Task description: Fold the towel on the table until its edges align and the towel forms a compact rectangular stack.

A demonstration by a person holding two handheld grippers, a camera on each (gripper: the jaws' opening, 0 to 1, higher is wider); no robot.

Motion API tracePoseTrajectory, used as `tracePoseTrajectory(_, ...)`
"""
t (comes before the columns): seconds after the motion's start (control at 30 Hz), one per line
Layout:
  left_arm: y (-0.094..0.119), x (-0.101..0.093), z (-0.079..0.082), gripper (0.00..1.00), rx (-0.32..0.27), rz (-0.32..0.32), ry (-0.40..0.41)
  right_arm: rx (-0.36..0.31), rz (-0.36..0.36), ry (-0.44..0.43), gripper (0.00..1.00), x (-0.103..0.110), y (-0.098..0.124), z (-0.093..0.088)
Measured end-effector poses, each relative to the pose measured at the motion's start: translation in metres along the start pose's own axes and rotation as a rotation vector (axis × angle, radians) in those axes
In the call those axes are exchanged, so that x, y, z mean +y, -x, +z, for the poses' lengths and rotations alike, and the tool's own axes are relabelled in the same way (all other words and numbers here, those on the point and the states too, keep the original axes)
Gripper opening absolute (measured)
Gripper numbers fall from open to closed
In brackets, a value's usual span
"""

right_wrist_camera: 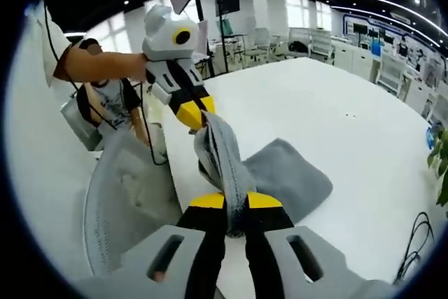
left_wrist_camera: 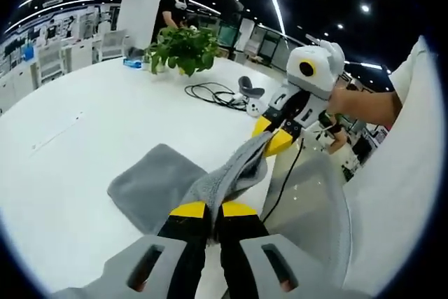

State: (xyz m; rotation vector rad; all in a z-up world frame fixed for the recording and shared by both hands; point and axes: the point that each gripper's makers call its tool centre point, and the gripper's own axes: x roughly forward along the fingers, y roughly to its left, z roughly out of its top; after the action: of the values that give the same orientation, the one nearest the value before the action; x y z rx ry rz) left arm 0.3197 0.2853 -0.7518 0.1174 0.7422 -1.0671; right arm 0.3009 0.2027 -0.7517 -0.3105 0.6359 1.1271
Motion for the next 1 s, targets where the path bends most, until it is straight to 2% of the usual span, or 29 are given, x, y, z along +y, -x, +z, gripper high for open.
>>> tracePoseTrajectory(0.23,-0.007,0.018,0.006,0.05,-0.025,0.062,0.024,0.000,-0.055,0.059,0.07,-0.015,-0.007,0.003)
tracePoseTrajectory(0.5,-0.017,0.031,0.002,0.05,-0.034,0.107,0.064,0.021,-0.108,0.126,0.07,-0.031,-0.018,-0.001)
tracePoseTrajectory(1.0,-0.036,0.056,-0.001,0.06,-0.022,0.155,0.121,0.055,-0.216,0.147,0.07,-0.075,-0.041,-0.004)
